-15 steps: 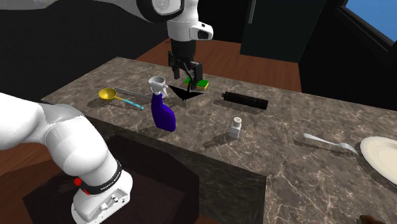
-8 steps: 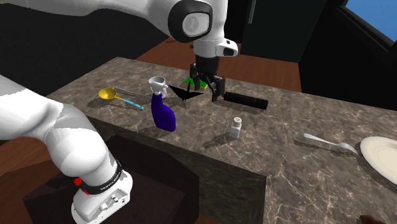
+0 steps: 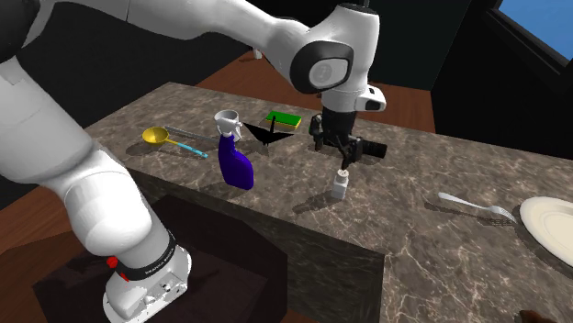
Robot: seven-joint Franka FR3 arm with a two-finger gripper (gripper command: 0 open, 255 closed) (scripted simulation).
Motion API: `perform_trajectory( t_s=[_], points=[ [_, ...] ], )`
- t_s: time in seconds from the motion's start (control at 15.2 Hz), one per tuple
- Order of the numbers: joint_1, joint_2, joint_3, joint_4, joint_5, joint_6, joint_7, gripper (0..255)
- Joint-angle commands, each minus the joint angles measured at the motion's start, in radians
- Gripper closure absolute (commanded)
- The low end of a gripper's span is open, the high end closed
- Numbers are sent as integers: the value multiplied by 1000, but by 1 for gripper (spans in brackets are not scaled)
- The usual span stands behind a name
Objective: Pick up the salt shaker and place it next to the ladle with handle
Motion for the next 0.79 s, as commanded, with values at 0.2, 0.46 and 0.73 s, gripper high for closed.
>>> perform_trajectory(
  t_s=[0.2, 0.46, 0.73],
  points=[
    [-14, 122, -32, 54, 50, 65, -63, 0],
    [-14, 151, -33, 28, 65, 118, -74, 0],
    [-14, 164, -33, 18, 71, 138, -78, 0]
  ],
)
